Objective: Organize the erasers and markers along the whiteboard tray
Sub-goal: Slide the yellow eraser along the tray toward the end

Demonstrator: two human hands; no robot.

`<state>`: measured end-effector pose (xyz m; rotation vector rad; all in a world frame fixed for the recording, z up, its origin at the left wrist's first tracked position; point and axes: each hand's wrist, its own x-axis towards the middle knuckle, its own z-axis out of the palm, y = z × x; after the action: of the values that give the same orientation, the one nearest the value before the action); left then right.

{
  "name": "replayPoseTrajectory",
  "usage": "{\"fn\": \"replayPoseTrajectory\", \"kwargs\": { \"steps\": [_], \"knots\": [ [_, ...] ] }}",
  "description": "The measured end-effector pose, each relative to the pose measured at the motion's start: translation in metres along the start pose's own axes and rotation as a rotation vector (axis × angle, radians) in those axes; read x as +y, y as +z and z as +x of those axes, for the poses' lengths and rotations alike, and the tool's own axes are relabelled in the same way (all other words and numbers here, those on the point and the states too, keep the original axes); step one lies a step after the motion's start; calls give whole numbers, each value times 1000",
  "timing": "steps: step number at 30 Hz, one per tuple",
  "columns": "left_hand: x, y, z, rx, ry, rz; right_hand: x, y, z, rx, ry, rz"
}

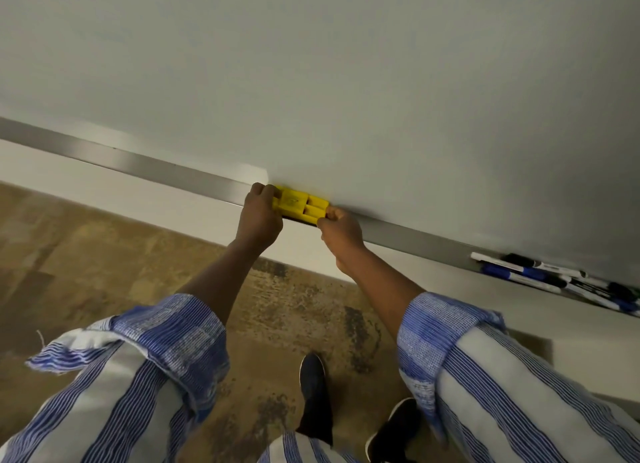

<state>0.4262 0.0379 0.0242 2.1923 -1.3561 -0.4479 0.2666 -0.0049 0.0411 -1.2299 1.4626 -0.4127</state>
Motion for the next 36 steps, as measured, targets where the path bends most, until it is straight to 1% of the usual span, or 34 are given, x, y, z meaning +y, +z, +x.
{"fn": "replayPoseTrajectory", "kwargs": {
  "steps": [4,8,10,14,19,23,30,36],
  "knots": [
    [-6,-4,0,29,-15,49,-4,6,3,-73,-27,-64],
    [-6,-8,0,9,-27,73,-7,5,6,-159,-51,-97],
    [-3,-9,-1,-1,-28,80,-5,-1,5,-159,-77,-127],
    [14,0,-13,58,30,183,8,-25,1,-57,-147,-191],
    [65,35,-36,57,173,155,32,-79,-10,60,-221,-270],
    [118,76,-61,-53,309,152,53,-132,-22,162,-237,-291],
    [215,151,-107,-272,563,208,100,-240,-44,322,-217,-228],
    [305,207,-140,-360,715,248,152,-344,-66,496,-214,-254]
  ]
}}
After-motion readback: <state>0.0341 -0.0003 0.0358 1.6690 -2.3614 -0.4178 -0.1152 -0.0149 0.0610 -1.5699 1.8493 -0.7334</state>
